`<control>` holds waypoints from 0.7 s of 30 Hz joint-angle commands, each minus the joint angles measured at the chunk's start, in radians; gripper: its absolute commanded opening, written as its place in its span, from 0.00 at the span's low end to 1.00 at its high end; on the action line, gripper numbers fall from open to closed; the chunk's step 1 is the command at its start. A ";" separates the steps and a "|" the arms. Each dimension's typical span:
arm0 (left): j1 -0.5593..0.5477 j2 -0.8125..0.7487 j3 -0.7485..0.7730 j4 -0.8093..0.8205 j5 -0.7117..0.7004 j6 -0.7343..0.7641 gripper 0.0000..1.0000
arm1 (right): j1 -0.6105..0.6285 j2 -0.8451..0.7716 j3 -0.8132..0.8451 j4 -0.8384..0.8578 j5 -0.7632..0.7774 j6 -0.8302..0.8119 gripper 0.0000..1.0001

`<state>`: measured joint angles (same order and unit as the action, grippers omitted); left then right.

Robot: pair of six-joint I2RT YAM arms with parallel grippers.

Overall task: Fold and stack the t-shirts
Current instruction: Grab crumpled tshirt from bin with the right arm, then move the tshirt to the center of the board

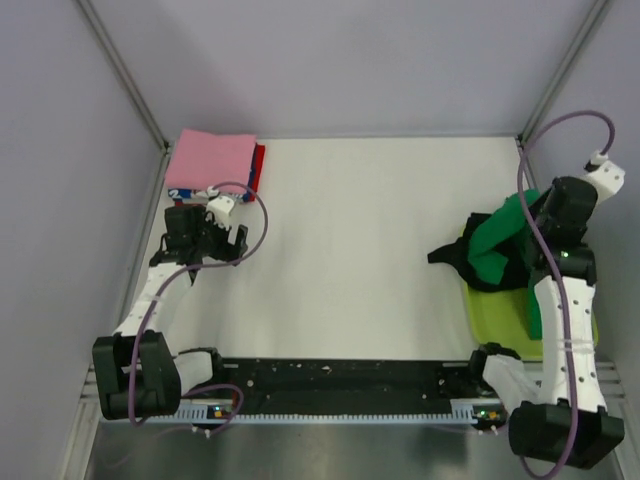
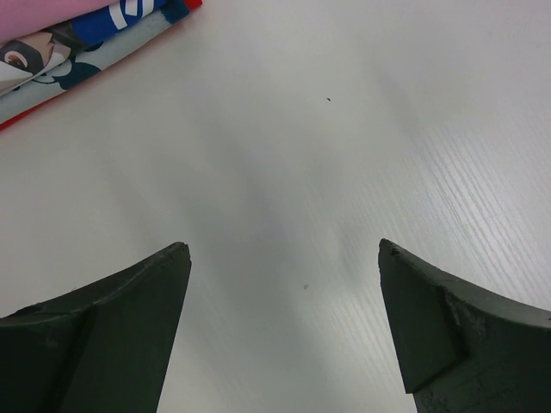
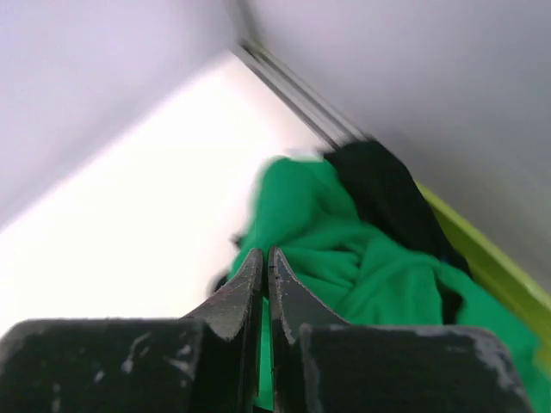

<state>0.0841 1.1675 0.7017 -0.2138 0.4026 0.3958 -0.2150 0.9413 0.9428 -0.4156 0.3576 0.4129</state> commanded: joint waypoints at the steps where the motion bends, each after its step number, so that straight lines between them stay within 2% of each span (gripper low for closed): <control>1: -0.001 -0.014 0.048 0.010 -0.002 0.015 0.94 | 0.142 -0.058 0.270 0.041 -0.124 -0.170 0.00; 8: 0.011 0.008 0.090 0.014 -0.163 -0.023 0.94 | 0.717 0.112 0.641 0.072 -0.233 -0.388 0.00; 11: 0.031 0.009 0.093 0.030 -0.229 -0.037 0.95 | 0.944 0.223 0.755 0.135 -0.378 -0.443 0.00; 13: 0.045 0.008 0.097 0.031 -0.255 -0.041 0.95 | 1.053 0.287 0.861 0.150 -0.512 -0.462 0.00; 15: 0.060 0.008 0.099 0.040 -0.287 -0.046 0.95 | 1.124 0.339 0.919 0.159 -0.668 -0.468 0.00; 17: 0.072 0.011 0.101 0.053 -0.323 -0.052 0.96 | 1.138 0.358 0.910 0.217 -0.770 -0.421 0.00; 18: 0.078 0.014 0.102 0.057 -0.343 -0.054 0.96 | 1.137 0.353 0.878 0.242 -0.747 -0.361 0.00; 21: 0.118 0.029 0.122 0.060 -0.386 -0.061 0.97 | 1.135 0.327 0.748 0.267 -0.538 -0.367 0.00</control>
<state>0.1616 1.1812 0.7635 -0.2165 0.1081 0.3634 0.9218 1.3231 1.7687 -0.2829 -0.2474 0.0200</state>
